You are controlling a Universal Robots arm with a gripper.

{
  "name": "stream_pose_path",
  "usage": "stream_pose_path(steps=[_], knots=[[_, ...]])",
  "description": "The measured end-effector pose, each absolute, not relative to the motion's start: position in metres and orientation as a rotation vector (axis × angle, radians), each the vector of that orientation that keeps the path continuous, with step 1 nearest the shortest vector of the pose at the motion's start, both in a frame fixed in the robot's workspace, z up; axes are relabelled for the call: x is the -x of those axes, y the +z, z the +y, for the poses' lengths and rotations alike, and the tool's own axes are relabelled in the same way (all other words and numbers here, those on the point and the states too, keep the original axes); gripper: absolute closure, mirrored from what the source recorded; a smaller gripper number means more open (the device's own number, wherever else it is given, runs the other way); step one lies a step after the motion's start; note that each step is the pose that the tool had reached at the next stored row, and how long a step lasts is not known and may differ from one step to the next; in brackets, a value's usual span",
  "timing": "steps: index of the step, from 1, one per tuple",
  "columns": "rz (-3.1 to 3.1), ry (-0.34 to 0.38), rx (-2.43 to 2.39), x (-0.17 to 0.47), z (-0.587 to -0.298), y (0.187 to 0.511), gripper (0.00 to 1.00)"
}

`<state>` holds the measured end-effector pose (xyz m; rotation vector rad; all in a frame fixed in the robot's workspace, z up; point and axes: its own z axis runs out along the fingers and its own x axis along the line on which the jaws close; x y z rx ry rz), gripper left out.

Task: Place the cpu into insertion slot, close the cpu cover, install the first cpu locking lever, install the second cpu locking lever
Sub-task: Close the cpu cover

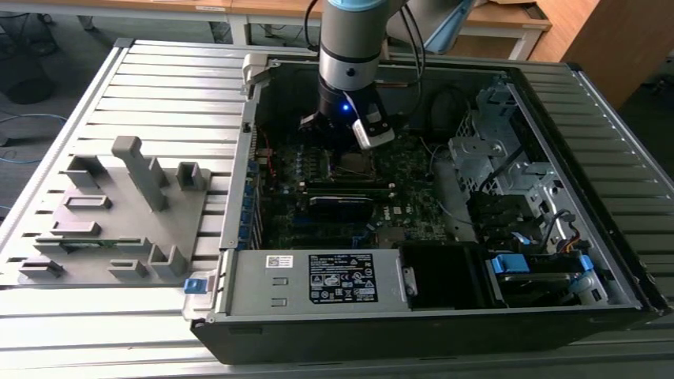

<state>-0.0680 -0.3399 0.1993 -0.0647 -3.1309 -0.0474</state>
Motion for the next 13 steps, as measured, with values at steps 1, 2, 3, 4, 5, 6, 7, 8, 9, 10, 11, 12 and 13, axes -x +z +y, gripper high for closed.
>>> stream_pose_path(steps=[1,2,3,4,5,6,7,8,9,10,11,12,13], knots=[[-3.131,-0.047,0.065,0.0680,-0.3399,0.1993,0.89],[-3.131,-0.047,0.065,0.0680,-0.3399,0.1993,0.89],[-3.131,-0.047,0.065,0.0680,-0.3399,0.1993,0.89],[-3.131,-0.047,0.065,0.0680,-0.3398,0.1992,0.89],[-3.131,-0.047,0.065,0.0679,-0.3398,0.1987,0.89],[-3.131,-0.047,0.065,0.0680,-0.3399,0.1984,0.89],[-3.131,-0.047,0.065,0.0680,-0.3399,0.1983,0.89],[-3.131,-0.047,0.065,0.0680,-0.3399,0.1983,0.89],[-3.131,-0.047,0.065,0.0680,-0.3399,0.1982,0.89],[-3.131,-0.047,0.065,0.0680,-0.3399,0.1980,0.89],[-3.131,-0.047,0.065,0.0680,-0.3399,0.1980,0.89],[-3.131,-0.047,0.065,0.0680,-0.3399,0.1980,0.89],[-3.131,-0.047,0.065,0.0680,-0.3399,0.1980,0.89]])
